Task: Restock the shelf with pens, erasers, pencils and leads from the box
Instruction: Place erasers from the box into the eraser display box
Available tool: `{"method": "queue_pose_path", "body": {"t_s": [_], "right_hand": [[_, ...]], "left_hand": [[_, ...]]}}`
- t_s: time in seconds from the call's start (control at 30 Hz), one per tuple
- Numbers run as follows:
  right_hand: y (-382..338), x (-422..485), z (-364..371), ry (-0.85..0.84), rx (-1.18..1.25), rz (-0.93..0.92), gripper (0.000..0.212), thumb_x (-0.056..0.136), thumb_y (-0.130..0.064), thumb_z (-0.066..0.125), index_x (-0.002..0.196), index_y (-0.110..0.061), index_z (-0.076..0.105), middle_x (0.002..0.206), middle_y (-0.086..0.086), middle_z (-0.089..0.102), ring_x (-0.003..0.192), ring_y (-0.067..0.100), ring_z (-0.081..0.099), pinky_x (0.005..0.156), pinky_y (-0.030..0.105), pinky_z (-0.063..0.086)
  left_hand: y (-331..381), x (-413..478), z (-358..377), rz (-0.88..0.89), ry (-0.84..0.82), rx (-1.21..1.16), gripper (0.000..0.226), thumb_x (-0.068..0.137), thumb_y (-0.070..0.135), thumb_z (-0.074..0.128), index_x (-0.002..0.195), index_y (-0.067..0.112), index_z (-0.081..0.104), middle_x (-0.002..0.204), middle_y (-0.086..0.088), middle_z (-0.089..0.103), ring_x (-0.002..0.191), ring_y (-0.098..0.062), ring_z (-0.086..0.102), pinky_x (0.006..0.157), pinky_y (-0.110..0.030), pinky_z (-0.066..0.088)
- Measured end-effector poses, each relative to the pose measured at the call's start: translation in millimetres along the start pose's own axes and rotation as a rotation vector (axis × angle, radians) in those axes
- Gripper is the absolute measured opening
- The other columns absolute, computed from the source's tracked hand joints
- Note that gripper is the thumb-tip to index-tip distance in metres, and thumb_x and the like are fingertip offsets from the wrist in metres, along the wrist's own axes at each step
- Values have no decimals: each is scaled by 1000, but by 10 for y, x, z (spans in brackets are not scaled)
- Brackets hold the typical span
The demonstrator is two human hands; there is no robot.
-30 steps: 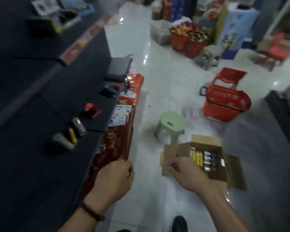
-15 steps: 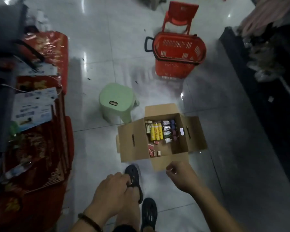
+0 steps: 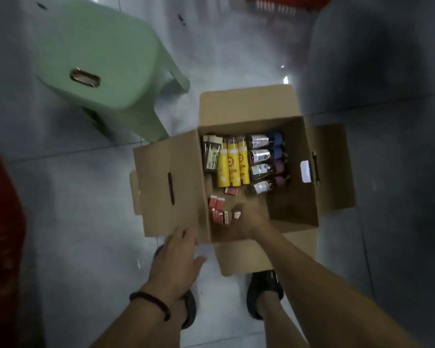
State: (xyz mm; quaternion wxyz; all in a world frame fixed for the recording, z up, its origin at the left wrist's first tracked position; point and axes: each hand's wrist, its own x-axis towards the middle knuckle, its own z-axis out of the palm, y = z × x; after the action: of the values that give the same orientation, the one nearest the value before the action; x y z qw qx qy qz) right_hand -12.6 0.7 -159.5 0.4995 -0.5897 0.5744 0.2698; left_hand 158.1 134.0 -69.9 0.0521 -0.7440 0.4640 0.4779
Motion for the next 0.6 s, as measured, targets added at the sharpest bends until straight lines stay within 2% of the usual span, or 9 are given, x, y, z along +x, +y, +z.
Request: {"method": "queue_pose_path", "body": {"t_s": [0.07,0.13,0.2,0.37,0.47,0.53,0.6], "right_hand": [[103,523,174,50,43,12,34,100,-27,65,134,-30,63,123,4,65,100,21,59,88,30,49],[174,923,382,69,8,-21,36,100,-31,62,136,-34,59,123,5,67,104,25,64,93,40,56],[191,1191,534,79,-65,-64,45,97,-32,67,141,-33,56,130,9,65,115,32,63,100,47,55],[298,1487,754,165,-96,-127,49,93,-36,66,141,-29,60,137,10,63,125,34,60,102,45,55],[382,1541,855,227,-11,-95,32,92,-41,69,122,-28,70,128,8,62,113,30,63,97,42,57],[394,1552,888,213,78,-64,22,86,-36,75,105,-26,70,117,5,63,105,27,66,91,40,58],[401,1555,897,228,159,-59,20,82,-31,78,99,-25,69,105,1,69,100,24,69,87,40,59]], "left_hand": [[-15,431,273,-62,61,-131,22,101,39,67,107,28,49,111,9,49,95,-12,56,79,-28,50],[-31,708,512,-123,128,-254,20,104,38,63,101,28,47,103,8,52,86,-10,57,71,-26,49],[-42,877,697,-152,188,-329,19,105,34,61,98,28,45,98,6,52,82,-10,57,67,-26,49],[-57,1007,897,-182,258,-406,20,104,18,62,99,24,43,97,5,48,82,-12,55,70,-31,54],[-73,1025,918,-180,249,-433,22,104,16,62,99,23,42,98,3,48,81,-12,53,67,-26,47],[-82,1038,915,-176,246,-436,25,103,14,63,96,24,41,97,3,48,80,-12,52,65,-24,43],[-94,1062,917,-181,228,-453,28,103,14,65,95,24,40,96,3,48,79,-12,52,65,-24,42]]}}
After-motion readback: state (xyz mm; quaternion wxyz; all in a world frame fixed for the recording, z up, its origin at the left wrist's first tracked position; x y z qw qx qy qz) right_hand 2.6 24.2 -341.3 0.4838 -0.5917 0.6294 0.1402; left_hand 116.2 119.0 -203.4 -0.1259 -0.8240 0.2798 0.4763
